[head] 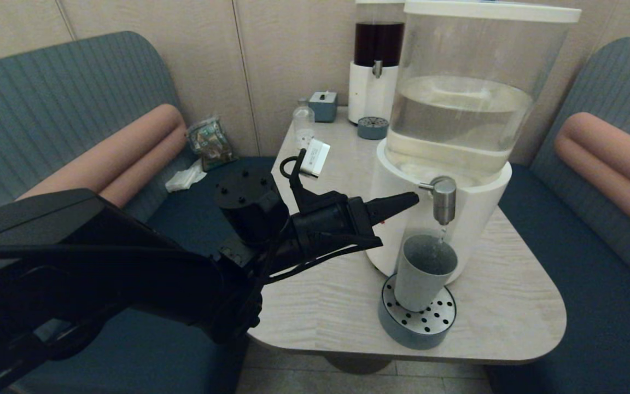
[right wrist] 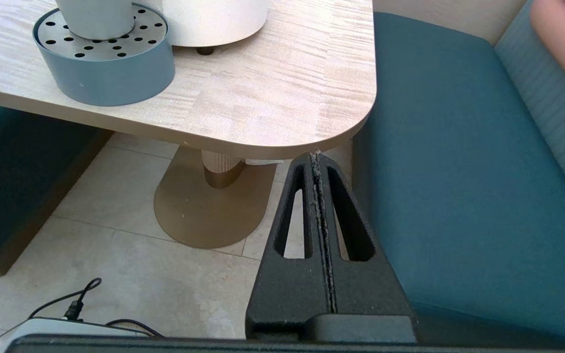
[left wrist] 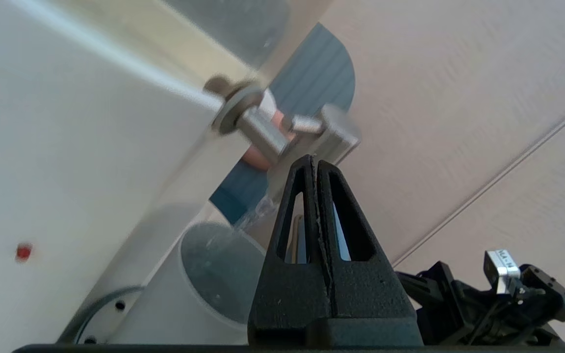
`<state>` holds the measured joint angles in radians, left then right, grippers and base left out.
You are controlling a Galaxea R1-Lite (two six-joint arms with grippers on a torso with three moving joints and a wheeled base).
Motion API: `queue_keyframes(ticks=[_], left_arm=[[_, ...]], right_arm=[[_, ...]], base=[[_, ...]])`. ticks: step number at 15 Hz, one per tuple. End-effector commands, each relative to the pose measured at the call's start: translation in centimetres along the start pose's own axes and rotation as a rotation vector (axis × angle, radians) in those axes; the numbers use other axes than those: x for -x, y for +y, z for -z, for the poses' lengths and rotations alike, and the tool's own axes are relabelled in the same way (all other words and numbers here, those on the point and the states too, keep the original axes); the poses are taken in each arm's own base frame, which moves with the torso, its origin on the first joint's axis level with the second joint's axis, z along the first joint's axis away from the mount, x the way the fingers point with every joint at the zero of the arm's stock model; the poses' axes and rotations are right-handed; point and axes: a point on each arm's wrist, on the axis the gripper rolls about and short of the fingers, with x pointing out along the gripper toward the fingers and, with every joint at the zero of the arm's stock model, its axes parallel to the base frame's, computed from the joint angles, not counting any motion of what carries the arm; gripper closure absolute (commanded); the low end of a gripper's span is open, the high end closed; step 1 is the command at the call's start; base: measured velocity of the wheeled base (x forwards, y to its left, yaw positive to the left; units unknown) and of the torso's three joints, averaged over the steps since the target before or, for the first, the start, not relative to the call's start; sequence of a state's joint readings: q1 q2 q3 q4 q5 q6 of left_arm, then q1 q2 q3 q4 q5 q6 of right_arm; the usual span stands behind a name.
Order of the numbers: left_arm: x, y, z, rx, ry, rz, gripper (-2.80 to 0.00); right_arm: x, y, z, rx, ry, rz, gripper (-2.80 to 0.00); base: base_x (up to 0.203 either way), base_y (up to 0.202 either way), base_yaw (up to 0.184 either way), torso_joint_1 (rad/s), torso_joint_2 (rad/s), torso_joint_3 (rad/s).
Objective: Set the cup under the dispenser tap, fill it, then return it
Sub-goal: Turn off the faucet
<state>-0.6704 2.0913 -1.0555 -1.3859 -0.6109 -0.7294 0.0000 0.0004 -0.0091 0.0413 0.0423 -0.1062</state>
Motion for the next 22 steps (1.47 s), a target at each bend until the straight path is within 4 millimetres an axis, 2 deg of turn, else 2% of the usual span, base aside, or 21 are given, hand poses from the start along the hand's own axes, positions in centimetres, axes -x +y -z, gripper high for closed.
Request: queue_keyframes(ticks=[1,22], left_arm=[[-0.4,0.2,-0.2,-0.004,-0.007,0.012,0.0],[-2.6,2.0,-0.3,-0.009,-0.007,0.024,0.0]], right_arm=[[0.0,0.0,0.0,0.001,0.0,-0.001,0.0],[0.0,0.0,0.0,0.001,0.0,-0.001,0.0]], base=[[0.0,0.0,0.0,0.0,0.0,0.0],[0.0,0.0,0.0,0.0,0.0,0.0]])
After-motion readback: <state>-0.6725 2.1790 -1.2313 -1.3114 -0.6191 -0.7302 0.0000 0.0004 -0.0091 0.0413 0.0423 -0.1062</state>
